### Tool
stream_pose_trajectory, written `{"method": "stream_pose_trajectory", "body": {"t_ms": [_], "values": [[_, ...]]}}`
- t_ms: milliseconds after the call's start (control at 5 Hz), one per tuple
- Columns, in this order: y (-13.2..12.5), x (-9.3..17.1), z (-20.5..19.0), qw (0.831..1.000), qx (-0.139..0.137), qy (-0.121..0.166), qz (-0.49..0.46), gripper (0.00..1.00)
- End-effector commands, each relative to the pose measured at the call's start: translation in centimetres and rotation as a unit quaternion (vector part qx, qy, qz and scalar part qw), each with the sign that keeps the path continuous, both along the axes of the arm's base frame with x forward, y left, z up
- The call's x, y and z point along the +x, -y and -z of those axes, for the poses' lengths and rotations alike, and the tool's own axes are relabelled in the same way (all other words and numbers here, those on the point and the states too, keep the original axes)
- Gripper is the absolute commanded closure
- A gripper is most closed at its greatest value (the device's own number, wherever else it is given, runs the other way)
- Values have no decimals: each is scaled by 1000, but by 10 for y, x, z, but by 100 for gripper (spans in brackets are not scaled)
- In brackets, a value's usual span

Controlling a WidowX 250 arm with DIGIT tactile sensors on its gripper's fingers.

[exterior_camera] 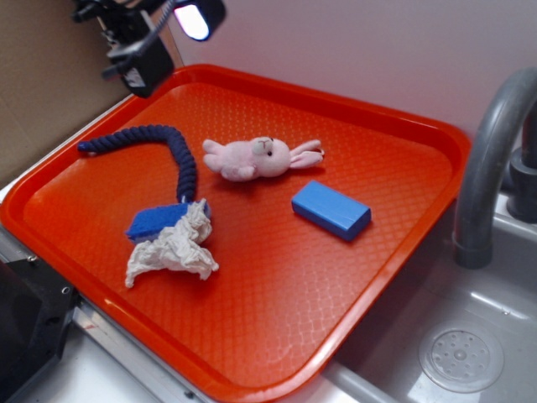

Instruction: Grab the blue block.

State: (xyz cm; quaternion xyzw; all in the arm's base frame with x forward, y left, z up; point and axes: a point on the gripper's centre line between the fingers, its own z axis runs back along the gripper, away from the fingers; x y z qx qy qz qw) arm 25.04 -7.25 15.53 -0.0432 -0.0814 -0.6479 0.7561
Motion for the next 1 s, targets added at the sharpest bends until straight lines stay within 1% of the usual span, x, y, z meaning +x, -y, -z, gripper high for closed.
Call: {"method": "stream_pose_trajectory", "body": {"t_ms": [0,200,400,800], "values": [[54,1,34,993,69,14,95,0],[64,3,54,992,81,3,97,0],[75,5,73,992,84,-1,94,0],[95,8,114,990,106,-8,96,0]]}}
